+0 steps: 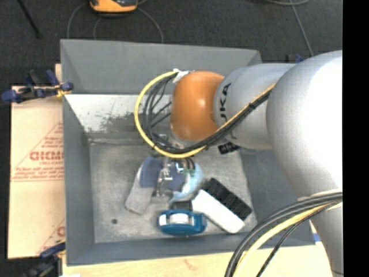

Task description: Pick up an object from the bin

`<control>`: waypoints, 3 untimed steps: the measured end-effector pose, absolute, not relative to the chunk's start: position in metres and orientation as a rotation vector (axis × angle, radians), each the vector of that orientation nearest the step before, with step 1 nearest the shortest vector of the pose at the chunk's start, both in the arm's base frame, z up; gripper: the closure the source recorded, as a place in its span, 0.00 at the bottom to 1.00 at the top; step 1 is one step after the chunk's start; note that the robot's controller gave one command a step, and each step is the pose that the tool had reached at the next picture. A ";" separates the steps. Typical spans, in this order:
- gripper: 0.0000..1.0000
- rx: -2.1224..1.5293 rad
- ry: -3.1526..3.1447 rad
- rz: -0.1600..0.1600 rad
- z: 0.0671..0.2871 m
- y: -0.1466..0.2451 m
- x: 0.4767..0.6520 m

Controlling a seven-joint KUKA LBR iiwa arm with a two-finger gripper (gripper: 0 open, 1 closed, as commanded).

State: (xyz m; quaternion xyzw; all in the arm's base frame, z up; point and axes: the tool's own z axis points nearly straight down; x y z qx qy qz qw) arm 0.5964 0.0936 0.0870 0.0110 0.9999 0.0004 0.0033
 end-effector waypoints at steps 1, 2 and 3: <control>1.00 0.288 3.111 0.005 0.075 0.097 0.603; 1.00 0.288 3.111 0.005 0.075 0.097 0.603; 1.00 0.288 3.113 0.005 0.077 0.097 0.603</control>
Offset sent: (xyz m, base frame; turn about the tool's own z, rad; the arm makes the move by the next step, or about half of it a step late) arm 0.0000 0.0000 0.0000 0.0000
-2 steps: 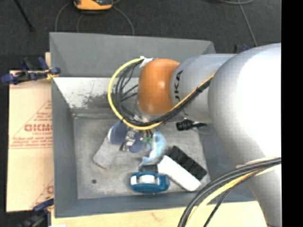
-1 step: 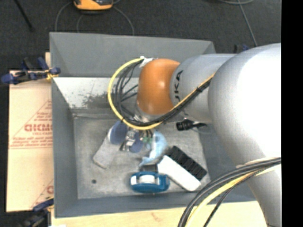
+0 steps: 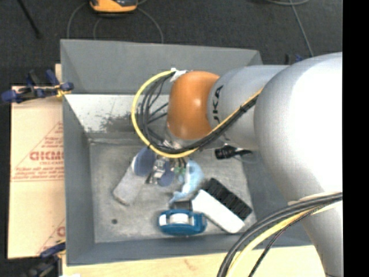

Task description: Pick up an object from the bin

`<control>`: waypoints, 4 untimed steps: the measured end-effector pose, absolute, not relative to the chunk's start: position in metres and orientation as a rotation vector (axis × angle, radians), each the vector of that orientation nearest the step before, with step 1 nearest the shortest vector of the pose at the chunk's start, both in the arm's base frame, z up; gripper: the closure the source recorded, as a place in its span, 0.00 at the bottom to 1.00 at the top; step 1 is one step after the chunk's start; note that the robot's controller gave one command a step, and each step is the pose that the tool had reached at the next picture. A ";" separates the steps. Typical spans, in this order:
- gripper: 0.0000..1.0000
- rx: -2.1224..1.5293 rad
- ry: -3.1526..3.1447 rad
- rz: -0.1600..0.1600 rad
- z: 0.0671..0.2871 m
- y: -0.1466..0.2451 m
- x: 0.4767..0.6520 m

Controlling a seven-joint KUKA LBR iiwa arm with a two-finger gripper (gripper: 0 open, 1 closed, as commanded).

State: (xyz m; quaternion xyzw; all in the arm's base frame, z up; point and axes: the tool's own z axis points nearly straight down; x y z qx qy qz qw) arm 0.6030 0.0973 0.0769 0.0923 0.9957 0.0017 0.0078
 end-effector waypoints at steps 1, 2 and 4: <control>1.00 0.288 3.120 0.003 0.081 0.097 0.602; 1.00 0.289 3.130 0.000 0.089 0.097 0.600; 1.00 0.289 3.121 0.004 0.123 0.097 0.604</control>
Offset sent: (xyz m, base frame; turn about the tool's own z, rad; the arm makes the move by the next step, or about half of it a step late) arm -0.0001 0.0001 0.0920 0.0000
